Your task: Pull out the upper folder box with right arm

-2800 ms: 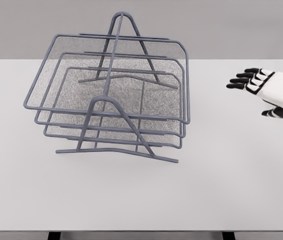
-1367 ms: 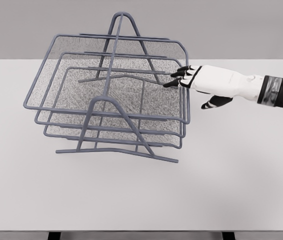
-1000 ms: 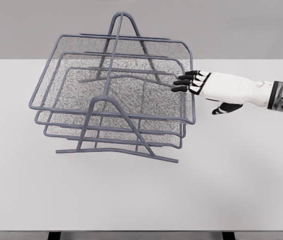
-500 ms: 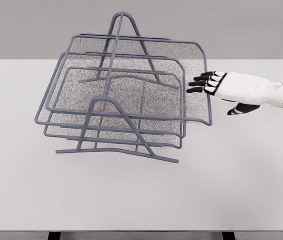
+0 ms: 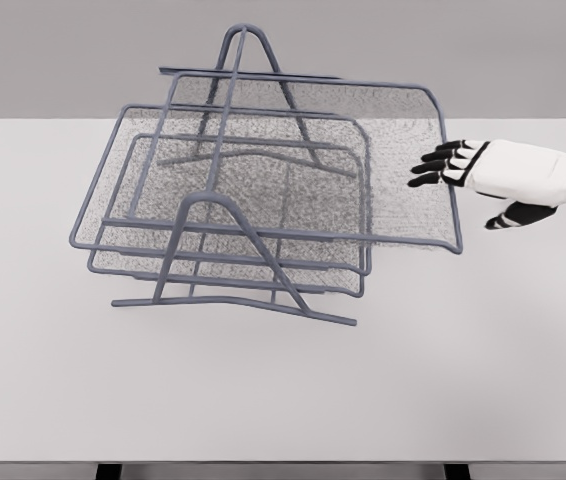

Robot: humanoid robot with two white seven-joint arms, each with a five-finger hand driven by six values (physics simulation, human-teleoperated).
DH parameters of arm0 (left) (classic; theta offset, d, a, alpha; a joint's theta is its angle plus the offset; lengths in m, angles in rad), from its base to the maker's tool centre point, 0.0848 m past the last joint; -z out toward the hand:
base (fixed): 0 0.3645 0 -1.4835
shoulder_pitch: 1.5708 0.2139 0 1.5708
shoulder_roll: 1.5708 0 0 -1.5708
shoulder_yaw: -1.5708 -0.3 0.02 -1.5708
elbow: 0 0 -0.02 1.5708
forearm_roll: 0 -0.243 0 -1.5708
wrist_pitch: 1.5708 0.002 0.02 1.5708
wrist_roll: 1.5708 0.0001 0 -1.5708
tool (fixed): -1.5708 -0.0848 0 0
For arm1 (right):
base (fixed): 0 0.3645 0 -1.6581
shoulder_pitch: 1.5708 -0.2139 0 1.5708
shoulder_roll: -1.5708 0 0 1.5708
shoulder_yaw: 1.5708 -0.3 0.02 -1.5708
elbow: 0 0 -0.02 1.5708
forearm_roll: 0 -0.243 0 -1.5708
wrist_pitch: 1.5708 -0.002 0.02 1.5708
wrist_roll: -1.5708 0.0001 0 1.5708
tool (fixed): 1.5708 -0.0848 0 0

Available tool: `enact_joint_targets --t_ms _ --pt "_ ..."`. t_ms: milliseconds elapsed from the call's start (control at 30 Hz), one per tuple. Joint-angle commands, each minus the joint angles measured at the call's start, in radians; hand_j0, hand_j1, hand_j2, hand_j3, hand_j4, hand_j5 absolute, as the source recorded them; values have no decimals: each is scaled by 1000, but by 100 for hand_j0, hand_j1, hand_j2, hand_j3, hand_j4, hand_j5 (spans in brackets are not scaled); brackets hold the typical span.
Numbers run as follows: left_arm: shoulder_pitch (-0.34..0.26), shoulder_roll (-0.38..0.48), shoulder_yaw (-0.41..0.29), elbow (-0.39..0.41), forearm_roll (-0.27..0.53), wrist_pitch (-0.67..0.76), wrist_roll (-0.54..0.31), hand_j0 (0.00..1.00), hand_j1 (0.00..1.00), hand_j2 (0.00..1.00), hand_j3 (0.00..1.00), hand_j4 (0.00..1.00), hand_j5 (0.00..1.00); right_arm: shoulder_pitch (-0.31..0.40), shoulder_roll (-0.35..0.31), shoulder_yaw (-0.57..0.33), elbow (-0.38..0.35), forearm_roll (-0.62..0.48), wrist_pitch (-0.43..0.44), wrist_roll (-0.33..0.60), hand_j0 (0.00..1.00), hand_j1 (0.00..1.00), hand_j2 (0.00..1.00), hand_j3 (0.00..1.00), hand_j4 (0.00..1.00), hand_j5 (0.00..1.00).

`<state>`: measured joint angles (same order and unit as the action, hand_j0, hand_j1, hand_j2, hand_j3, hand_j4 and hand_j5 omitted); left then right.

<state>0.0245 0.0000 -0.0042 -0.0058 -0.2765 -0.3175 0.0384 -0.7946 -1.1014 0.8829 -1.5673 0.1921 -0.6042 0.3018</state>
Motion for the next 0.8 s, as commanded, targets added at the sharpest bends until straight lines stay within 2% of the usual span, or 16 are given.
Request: enact_joint_targets --t_ms 0,267,500,567,600,633,767 --pt "0 0 1 0 0 0 0 100 100 100 100 100 100 2 -25 -1 18 92 -7 2 100 100 100 100 100 100" --pt "0 0 0 0 0 0 0 100 100 100 100 100 100 -2 -68 -2 18 62 -7 2 100 100 100 100 100 100" --pt "0 0 0 0 0 0 0 100 100 100 100 100 100 -11 -75 -2 18 46 -7 0 100 100 100 100 100 100" --pt "0 0 1 0 0 0 0 100 100 100 100 100 100 -14 -106 -2 10 21 -7 0 100 100 100 100 100 100" --pt "0 0 0 0 0 0 0 100 100 100 100 100 100 -15 -112 -8 -16 21 -7 0 100 100 100 100 100 100" --pt "0 0 0 0 0 0 0 100 100 100 100 100 100 -9 -127 -36 -20 20 -7 0 100 100 100 100 100 100" --pt "0 0 1 0 0 0 0 100 100 100 100 100 100 -14 -141 -39 -23 18 -7 0 100 100 100 100 100 100"
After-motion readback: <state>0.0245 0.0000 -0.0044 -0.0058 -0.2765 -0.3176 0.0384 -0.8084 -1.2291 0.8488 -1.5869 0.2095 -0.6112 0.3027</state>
